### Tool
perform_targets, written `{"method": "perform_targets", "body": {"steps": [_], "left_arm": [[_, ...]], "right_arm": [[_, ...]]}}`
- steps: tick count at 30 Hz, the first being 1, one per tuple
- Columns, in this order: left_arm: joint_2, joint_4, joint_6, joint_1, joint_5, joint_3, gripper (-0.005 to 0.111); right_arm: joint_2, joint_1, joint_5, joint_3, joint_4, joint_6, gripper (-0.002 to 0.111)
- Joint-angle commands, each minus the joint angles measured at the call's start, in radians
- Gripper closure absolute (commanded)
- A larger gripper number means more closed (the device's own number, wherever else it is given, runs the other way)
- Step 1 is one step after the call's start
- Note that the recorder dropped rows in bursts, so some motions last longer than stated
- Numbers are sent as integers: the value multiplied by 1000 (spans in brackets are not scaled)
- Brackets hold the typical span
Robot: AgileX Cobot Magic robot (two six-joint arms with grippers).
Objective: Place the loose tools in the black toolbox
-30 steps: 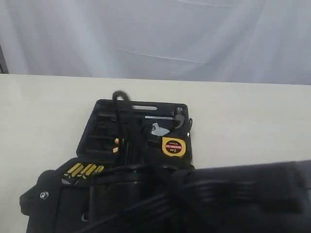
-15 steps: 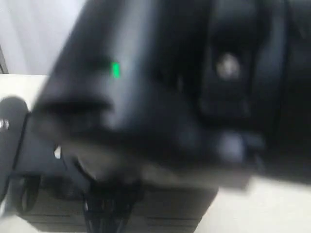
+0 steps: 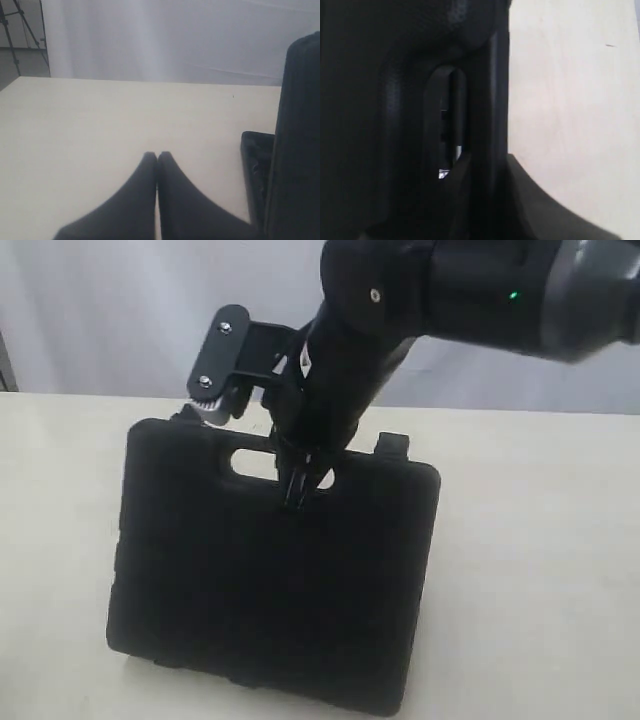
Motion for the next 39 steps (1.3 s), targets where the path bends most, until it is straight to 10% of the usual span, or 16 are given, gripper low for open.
{"method": "perform_targets", "body": {"steps": [1, 5, 11, 20, 29, 39], "left_arm": [[-3, -2, 0, -2, 0, 2, 107], [-3, -2, 0, -2, 0, 2, 107], [-3, -2, 0, -2, 0, 2, 107], [-3, -2, 0, -2, 0, 2, 107], [-3, -2, 0, -2, 0, 2, 107], [-3, -2, 0, -2, 0, 2, 107]], "right_arm": [[124, -82, -97, 9, 0, -26, 109], [255, -126, -205, 9, -2, -18, 103], [289, -138, -240, 7, -16, 49, 39], [244, -138, -116, -95, -12, 135, 42], [59, -138, 155, -166, -5, 198, 108], [-380, -129, 336, -63, 127, 378, 109]]}}
